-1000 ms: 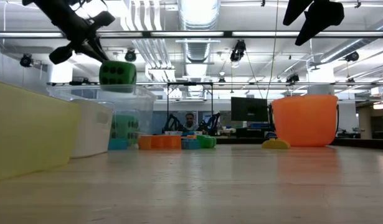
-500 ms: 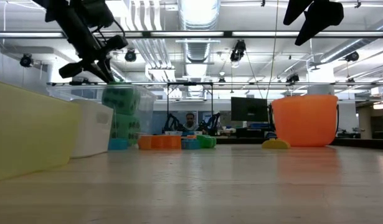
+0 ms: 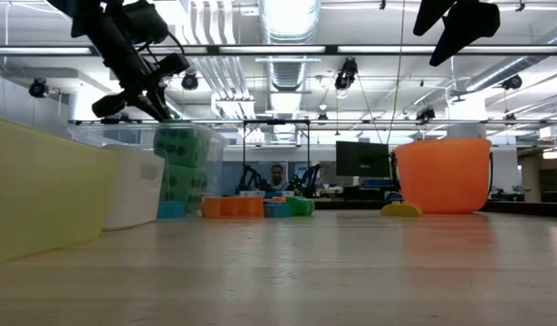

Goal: Pick & Place Toys
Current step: Put the green dice into the transparent bin

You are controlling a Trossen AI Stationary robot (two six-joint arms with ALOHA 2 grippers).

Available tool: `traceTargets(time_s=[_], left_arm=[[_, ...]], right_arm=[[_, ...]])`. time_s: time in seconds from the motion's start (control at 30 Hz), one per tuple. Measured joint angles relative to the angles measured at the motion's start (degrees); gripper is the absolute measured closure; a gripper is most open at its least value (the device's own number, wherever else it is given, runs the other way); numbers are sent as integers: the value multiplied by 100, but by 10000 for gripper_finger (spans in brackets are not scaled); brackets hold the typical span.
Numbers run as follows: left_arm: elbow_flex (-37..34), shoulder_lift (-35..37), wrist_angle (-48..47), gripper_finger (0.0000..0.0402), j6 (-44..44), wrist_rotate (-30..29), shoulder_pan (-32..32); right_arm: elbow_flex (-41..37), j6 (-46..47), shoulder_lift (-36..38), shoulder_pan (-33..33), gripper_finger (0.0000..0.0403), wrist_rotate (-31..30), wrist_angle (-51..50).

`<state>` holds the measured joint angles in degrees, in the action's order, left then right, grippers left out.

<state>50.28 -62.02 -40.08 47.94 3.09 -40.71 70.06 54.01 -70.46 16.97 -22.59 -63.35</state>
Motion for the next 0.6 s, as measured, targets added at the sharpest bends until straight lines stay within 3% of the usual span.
traceTargets(time_s=[0.6], left_arm=[[-4, 0, -45, 401, 0, 16, 0]], right_arm=[[0, -21, 0, 0, 19, 15, 58]])
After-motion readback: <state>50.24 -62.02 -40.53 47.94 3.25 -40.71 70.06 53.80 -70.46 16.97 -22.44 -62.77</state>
